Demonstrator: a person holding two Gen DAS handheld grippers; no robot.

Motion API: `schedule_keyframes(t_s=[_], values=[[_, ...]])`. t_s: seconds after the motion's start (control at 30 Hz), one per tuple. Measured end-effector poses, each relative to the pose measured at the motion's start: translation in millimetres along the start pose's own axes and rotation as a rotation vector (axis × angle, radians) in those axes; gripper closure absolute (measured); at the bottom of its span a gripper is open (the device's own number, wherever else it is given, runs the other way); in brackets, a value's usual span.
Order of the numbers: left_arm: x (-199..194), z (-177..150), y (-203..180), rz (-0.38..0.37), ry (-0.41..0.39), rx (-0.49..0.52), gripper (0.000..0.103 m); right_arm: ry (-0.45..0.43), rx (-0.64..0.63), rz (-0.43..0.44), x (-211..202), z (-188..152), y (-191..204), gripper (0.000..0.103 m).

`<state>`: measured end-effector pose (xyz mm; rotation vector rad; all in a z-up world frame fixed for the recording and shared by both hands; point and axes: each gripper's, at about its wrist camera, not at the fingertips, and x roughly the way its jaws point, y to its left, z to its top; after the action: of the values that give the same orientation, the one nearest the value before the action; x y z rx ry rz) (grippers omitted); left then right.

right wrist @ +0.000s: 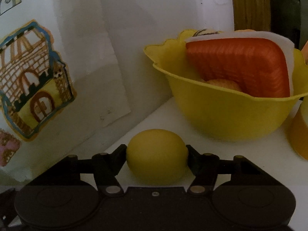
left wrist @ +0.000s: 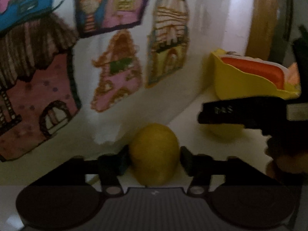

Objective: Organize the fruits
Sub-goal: 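Grasp the yellow-green pear with the left tool while the right tool grasps the yellow round fruit, then carry the pear with the left tool while the right tool carries the yellow round fruit toward the tray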

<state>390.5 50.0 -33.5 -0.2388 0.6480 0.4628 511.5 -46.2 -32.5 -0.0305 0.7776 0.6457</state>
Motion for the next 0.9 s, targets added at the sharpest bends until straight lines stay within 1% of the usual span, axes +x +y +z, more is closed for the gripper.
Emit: schedule_keyframes(t_s=[0.13,0.27,0.33,0.47,0.53,0.6,0.7,0.83,0.9], values=[[-4,-2,4,-0.005,-0.007,0.006,0.047,0.002,-0.006,0.002,-8,-6,3,0.037],[-15,-9,10,-0.035,-0.005,0.02,0.047,0.029,-0.003,0.024,-25,-11,3,0.038],[-23,-13,14,-0.068,0.004,0.039,0.047,0.046,-0.023,0.033,-38,-18,4,0.038],[-43,-26,30,-0.164,0.033,0.066,0.047,0.059,-0.097,0.035,-69,-34,12,0.038],[-53,-34,38,-0.193,0.04,0.081,0.047,0.075,-0.106,0.044,-82,-41,16,0.038],[-64,-42,44,-0.22,0.043,0.094,0.047,0.093,-0.14,0.044,-94,-48,22,0.039],[-82,-52,53,-0.237,0.048,0.113,0.047,0.117,-0.18,0.024,-106,-56,31,0.039],[-107,-64,66,-0.27,0.08,0.136,0.047,0.135,-0.178,0.032,-125,-70,38,0.039],[-117,-68,69,-0.279,0.081,0.156,0.047,0.136,-0.189,0.032,-134,-79,42,0.039]])
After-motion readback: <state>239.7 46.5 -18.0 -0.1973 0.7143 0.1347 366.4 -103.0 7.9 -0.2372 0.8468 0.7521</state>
